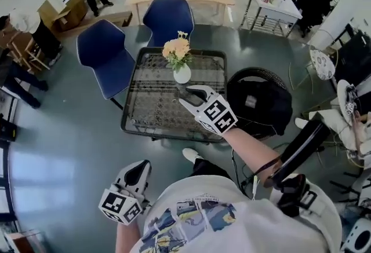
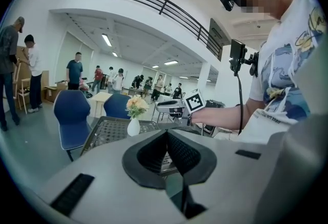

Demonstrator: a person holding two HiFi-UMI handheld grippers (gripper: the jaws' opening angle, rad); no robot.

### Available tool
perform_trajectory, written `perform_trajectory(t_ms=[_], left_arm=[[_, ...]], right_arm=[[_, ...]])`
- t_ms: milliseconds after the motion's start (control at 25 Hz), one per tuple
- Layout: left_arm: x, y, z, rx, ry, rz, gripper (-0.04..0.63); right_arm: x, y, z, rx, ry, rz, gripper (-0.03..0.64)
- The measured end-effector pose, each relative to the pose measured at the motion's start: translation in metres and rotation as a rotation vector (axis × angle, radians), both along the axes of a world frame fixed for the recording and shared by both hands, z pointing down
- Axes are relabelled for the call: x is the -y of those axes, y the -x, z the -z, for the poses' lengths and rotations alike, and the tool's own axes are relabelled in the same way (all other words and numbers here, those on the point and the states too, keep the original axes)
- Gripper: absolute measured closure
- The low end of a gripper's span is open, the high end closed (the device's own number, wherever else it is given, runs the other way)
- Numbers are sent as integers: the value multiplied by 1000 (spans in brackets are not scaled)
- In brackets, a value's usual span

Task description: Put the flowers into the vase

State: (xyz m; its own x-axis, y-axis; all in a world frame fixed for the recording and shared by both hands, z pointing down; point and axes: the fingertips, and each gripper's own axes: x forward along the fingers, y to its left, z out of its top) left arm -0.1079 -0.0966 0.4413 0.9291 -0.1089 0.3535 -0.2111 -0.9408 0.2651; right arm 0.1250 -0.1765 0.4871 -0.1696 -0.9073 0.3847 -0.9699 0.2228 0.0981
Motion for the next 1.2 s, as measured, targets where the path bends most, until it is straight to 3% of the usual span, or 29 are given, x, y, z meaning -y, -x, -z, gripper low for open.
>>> perform_trajectory(t_ms=[320,520,1200], left_arm=[[-46,28,-13,-16,1,-92,586],[-65,49,-17,-11,1,-100,586],[-102,70,-22,-28,1,-111,586]], right_arm=[[-79,84,-12,32,84,42,529],[-115,127,-10,68,99,69,560],[-166,194,6,29,85,188,603]])
